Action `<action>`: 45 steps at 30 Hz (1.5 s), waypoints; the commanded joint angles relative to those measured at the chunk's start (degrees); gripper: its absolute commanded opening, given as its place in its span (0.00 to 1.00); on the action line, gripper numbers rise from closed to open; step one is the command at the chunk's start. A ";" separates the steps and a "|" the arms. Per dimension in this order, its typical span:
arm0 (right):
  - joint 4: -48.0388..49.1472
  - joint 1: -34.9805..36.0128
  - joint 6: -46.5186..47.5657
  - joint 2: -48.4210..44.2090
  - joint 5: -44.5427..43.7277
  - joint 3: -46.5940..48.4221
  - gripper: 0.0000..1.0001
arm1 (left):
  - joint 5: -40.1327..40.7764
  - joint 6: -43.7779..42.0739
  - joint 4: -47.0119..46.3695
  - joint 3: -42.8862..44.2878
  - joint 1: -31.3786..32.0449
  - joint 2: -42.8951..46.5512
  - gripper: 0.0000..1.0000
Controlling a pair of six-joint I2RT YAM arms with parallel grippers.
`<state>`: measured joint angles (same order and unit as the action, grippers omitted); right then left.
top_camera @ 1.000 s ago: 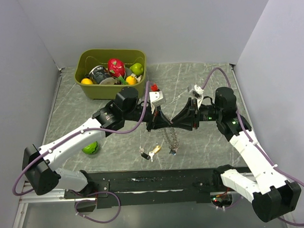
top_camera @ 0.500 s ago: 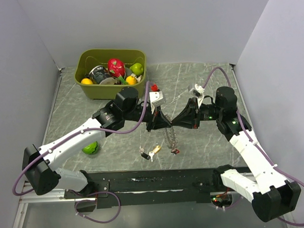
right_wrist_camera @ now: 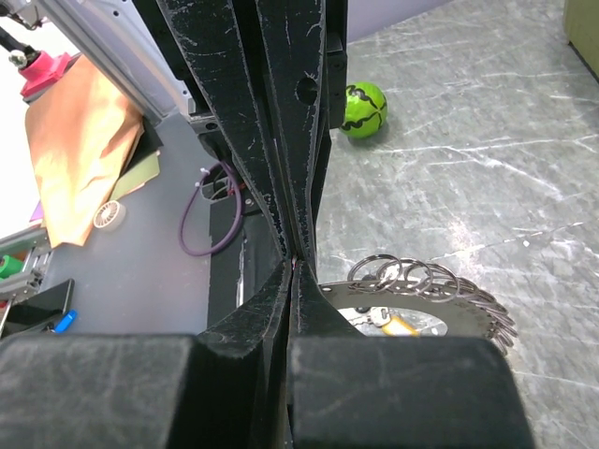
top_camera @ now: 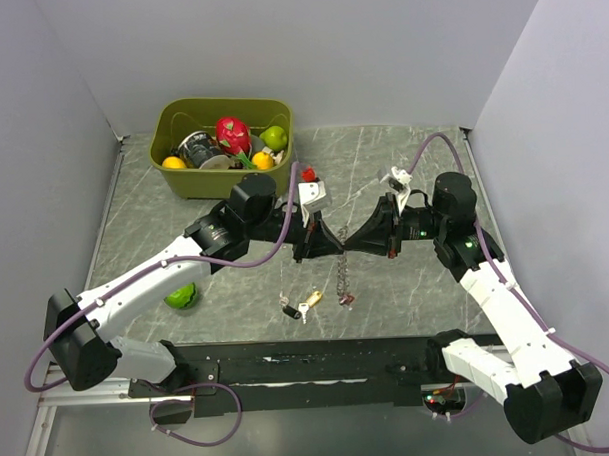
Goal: Put the keys on the keyring
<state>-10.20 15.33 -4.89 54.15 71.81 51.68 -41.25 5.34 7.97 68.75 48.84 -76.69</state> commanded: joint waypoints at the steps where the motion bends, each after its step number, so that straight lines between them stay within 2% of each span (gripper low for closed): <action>1: 4.57 -0.22 -1.79 -0.54 1.14 0.88 0.00 | 0.73 -0.33 -1.81 2.00 0.64 1.54 0.01; 16: 7.12 0.14 -5.65 -2.56 0.35 0.70 0.00 | 7.68 2.39 -7.53 -1.68 0.64 5.49 0.01; 18: 8.95 0.40 -6.80 -3.78 -1.49 0.35 0.00 | 8.12 3.09 -10.42 -2.48 0.56 6.19 0.06; 22: 10.02 0.49 -8.30 -6.77 -5.88 -0.44 0.00 | 9.79 2.66 -9.03 -2.22 0.64 6.64 0.21; 23: 10.02 0.40 -8.39 -7.30 -6.41 -0.53 0.00 | 9.88 2.57 -8.76 -2.13 0.64 6.81 0.29; 25: 10.19 0.49 -7.95 -8.62 -8.26 -0.70 0.00 | 9.35 2.22 -8.67 -2.04 0.38 7.16 0.38; 26: 11.85 0.40 -8.21 -9.06 -8.53 -0.88 0.00 | 8.92 2.21 -9.19 -2.30 0.38 7.77 0.45; 28: 12.56 0.40 -8.56 -10.11 -9.41 -1.40 0.00 | 7.16 2.74 -10.60 -3.09 -0.06 8.39 0.50; 31: 15.37 0.49 -9.78 -11.34 -9.67 -2.37 0.00 | 2.87 4.49 -14.46 -4.67 -1.37 9.53 0.52; 35: 23.17 0.49 -13.30 -12.58 -9.32 -3.87 0.00 | -4.60 9.15 -24.03 -7.83 -3.75 11.38 0.51; 36: 25.12 0.49 -15.57 -12.93 -9.06 -4.30 0.00 | -6.19 11.86 -29.97 -9.84 -4.19 11.73 0.51; 39: 33.88 0.40 -21.45 -13.11 -7.83 -5.89 0.00 | -9.63 16.69 -39.91 -12.66 -5.16 12.17 0.50; 42: 39.53 0.40 -25.60 -12.67 -6.86 -6.33 0.00 | -13.05 20.39 -43.90 -12.50 -5.51 10.86 0.50; 45: 39.90 0.40 -26.14 -11.97 -5.98 -5.80 0.00 | -15.34 24.08 -46.72 -10.75 -5.42 8.40 0.47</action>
<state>19.27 15.55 -26.26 42.26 64.36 44.73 -50.13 22.11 -27.99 55.90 43.57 -66.50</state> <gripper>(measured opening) 0.009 0.484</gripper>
